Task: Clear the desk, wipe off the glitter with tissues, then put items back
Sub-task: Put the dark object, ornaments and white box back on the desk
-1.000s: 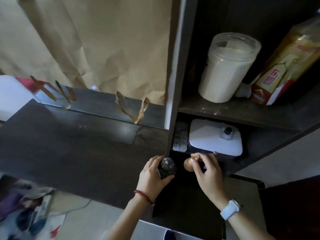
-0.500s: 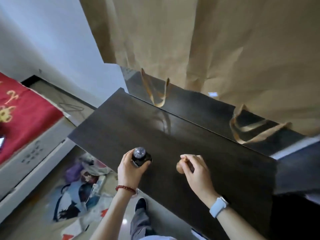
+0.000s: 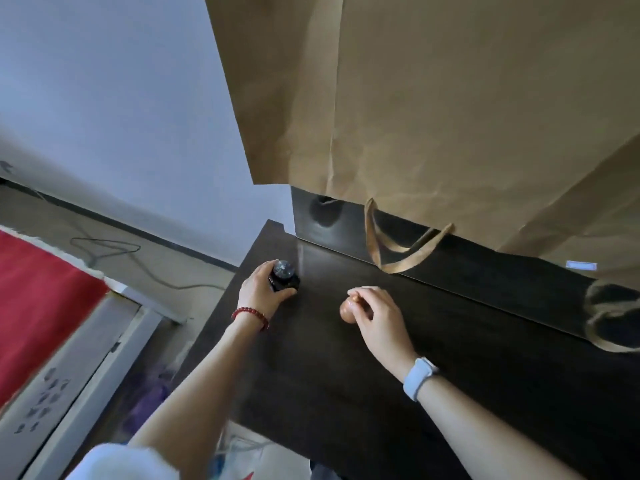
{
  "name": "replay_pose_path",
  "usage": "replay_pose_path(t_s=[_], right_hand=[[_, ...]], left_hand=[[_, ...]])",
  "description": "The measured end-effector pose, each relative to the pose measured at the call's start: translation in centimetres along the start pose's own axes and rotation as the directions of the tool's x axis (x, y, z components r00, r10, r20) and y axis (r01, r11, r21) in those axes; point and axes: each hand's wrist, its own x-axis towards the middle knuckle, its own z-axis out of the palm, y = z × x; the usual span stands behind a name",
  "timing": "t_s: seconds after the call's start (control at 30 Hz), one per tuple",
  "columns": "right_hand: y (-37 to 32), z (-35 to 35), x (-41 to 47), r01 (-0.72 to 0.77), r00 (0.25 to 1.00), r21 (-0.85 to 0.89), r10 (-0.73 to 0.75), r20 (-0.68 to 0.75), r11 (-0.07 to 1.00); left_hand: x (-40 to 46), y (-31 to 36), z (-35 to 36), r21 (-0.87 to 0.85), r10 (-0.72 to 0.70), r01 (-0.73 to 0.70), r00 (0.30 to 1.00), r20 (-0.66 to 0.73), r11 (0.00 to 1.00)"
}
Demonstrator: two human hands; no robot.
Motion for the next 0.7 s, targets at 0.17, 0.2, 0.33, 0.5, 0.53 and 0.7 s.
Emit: replay_pose_path(t_s=[0.17,0.2,0.33,0.5,0.53,0.7], right_hand=[[-0.5,2.0,3.5,-0.003,1.0,-0.044,0.002,-0.027,0.999],[-0.5,2.3,3.9,-0.009,0.999,-0.048,0.007,-0.034,0.999],[-0.6,2.4,4.6,-0.031,0.998,-0.064,0.027,-0.062,0.997],[-0.5,2.7,4.9,-0.048,0.996,-0.075,0.042,-0.076,0.996],[-0.5,2.7,5.0,-0.046,0.996,-0.066,0.041,-0.08,0.997],[-0.3,2.4,4.9,-0.036,0.995,-0.049,0.031,-0.097,0.998]], left_hand=[[4.9,0.0,-0.9,0.008,0.053,-0.054,0.994,0.1,0.999],[5.5,0.0,-1.1,0.015,0.064,-0.067,0.99,0.124,0.998],[6.6,-0.3,-1.4,-0.003,0.064,-0.065,0.977,0.203,0.998],[8.2,-0.5,-1.5,0.044,0.119,-0.14,0.942,0.315,0.989],[8.5,-0.4,-1.5,0.038,0.115,-0.134,0.941,0.319,0.99],[8.8,-0.4,-1.3,0.092,0.08,-0.11,0.954,0.29,0.99]])
